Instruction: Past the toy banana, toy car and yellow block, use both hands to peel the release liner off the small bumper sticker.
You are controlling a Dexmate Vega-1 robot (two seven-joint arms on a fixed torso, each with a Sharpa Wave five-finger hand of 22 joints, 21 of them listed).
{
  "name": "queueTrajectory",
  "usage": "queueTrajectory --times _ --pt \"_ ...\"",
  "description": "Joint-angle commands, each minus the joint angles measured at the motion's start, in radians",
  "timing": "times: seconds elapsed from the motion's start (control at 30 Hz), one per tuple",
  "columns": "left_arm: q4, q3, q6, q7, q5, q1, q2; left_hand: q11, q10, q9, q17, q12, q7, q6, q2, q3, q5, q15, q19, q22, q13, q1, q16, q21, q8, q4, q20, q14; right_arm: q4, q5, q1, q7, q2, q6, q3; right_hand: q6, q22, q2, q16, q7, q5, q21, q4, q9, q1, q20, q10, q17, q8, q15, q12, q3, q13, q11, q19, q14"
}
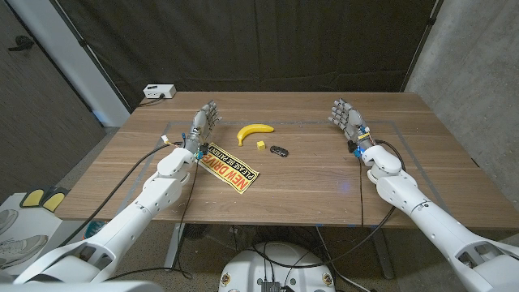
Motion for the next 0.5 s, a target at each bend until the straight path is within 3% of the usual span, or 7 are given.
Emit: queueTrajectory --times 0.03,0.07,0.2,0.33,0.5 --pt "-0.002 0.003 0.014 -0.003 0.001 -0.009 0.004 0.021 -0.002 0.004 0.005 0.008 -0.005 -0.002 0.028 0.006 0.003 0.014 -0.009 0.002 0.002 0.000 0.005 0.005 0.008 -0.001 0.015 -0.005 0.000 0.000 -0.004 -0.002 0.001 0.013 0.003 0.008 0.001 0.003 0.007 0.000 0.007 0.003 -0.002 0.005 0.010 0.002 0.010 0.004 0.004 -0.001 0.007 0.004 0.001 -0.004 0.004 0.010" --pt "-0.006 0.003 0.018 0.001 0.003 -0.008 0.006 0.027 0.000 0.004 0.006 0.009 -0.008 -0.002 0.028 0.006 0.003 0.017 -0.009 0.003 0.002 0.000 0.005 0.004 0.008 -0.002 0.021 -0.004 0.000 0.000 -0.004 -0.003 0.002 0.013 0.003 0.008 0.001 0.003 0.007 0.001 0.007 0.003 -0.002 0.005 0.010 0.002 0.010 0.004 0.003 -0.001 0.007 0.004 0.001 -0.003 0.005 0.010" --pt "-0.035 0.008 0.050 0.025 0.023 -0.004 0.029 0.031 0.004 0.005 0.006 0.010 -0.021 0.003 0.017 0.002 -0.002 0.066 -0.004 0.005 0.003 0.010 0.007 -0.001 0.007 -0.018 0.107 0.004 0.001 -0.002 -0.005 -0.003 0.004 0.018 0.002 0.008 0.001 0.003 0.007 0.001 0.007 0.002 -0.002 0.005 0.011 0.003 0.010 0.004 0.003 0.001 0.007 0.004 0.001 -0.001 0.005 0.010" --pt "-0.088 0.016 0.105 0.070 0.062 0.002 0.066 0.037 0.014 0.006 0.006 0.014 -0.025 0.013 0.022 0.008 -0.003 0.073 -0.001 0.005 0.004 0.022 0.010 -0.002 0.011 -0.031 0.122 0.014 0.004 -0.002 -0.005 0.003 0.006 0.023 0.000 0.008 0.001 0.003 0.007 0.001 0.007 0.001 -0.002 0.005 0.010 0.003 0.012 0.004 0.003 0.001 0.008 0.003 0.001 -0.001 0.006 0.010" --pt "-0.145 0.024 0.164 0.101 0.099 0.010 0.110 0.045 0.043 0.006 0.006 0.022 -0.024 0.038 0.033 0.025 -0.009 0.080 0.017 0.006 0.005 0.059 0.017 -0.001 0.017 -0.066 0.132 0.044 0.006 -0.003 -0.007 0.004 0.010 0.028 -0.002 0.008 0.001 0.004 0.008 0.000 0.007 -0.001 -0.001 0.005 0.010 0.004 0.012 0.004 0.003 0.001 0.008 0.003 0.001 -0.001 0.006 0.011"
